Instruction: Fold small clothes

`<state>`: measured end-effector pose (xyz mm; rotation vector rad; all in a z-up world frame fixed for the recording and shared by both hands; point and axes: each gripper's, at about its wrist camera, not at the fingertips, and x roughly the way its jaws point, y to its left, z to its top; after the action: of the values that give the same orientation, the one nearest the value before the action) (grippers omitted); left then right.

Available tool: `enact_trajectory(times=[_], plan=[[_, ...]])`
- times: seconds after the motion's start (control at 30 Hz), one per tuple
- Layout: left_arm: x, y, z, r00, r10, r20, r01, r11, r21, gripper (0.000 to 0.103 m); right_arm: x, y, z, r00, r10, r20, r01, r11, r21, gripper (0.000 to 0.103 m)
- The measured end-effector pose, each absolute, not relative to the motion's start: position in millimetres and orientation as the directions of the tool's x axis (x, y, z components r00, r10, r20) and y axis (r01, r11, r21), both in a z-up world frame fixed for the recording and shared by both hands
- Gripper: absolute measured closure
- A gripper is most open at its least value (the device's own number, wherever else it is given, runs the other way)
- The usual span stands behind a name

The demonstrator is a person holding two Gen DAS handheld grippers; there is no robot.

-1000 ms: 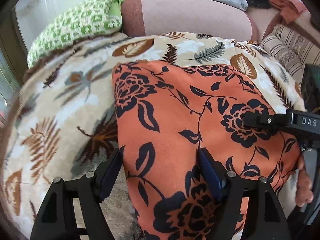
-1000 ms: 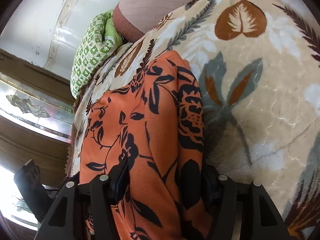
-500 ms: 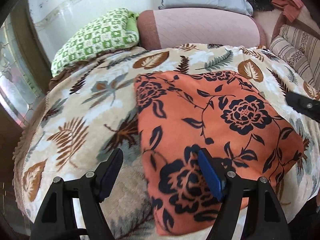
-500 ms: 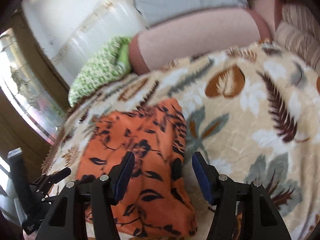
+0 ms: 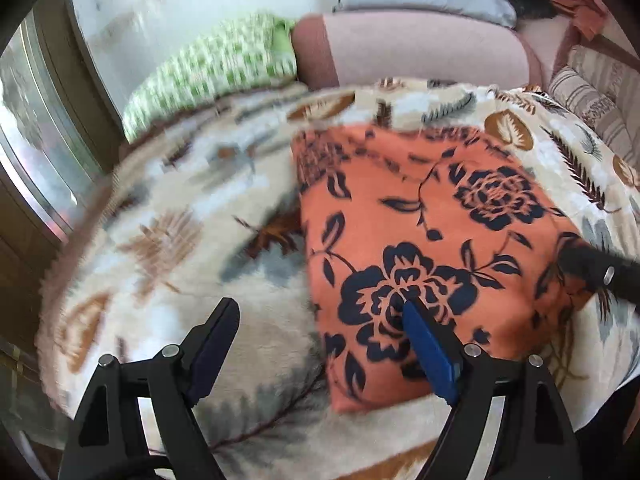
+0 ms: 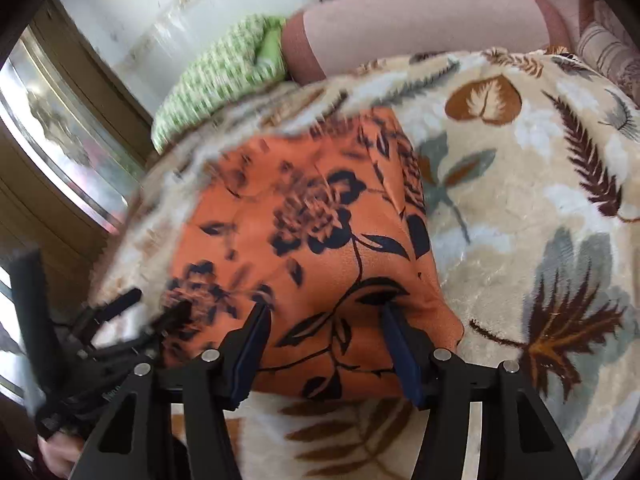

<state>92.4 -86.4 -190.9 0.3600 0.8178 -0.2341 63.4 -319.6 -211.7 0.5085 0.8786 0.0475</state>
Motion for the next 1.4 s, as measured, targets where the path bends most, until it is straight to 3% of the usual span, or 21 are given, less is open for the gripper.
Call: enact_trajectory(times=[0.13, 0.4, 1.4], plan=[[66, -85, -159, 0.723, -0.065, -0.688, 0.327, 0.909, 0.259, 0.019, 36, -315, -175, 0.735, 0.168, -0.657, 0.158, 0.9, 0.406, 0.041], [32, -79, -108, 0.787, -0.081, -0.612, 0.269, 0.937, 0.223, 0.018, -12, -286, -119, 0.828, -0.015, -0.561, 0.175, 0.957, 0.232, 0.04], [21, -64, -72, 0.824, -0.123, -0.552, 0.246, 0.957, 0.154, 0.018, -18, -256, -89, 0.855, 0.018, -0.518, 0.097, 0.976, 0.193, 0.04]])
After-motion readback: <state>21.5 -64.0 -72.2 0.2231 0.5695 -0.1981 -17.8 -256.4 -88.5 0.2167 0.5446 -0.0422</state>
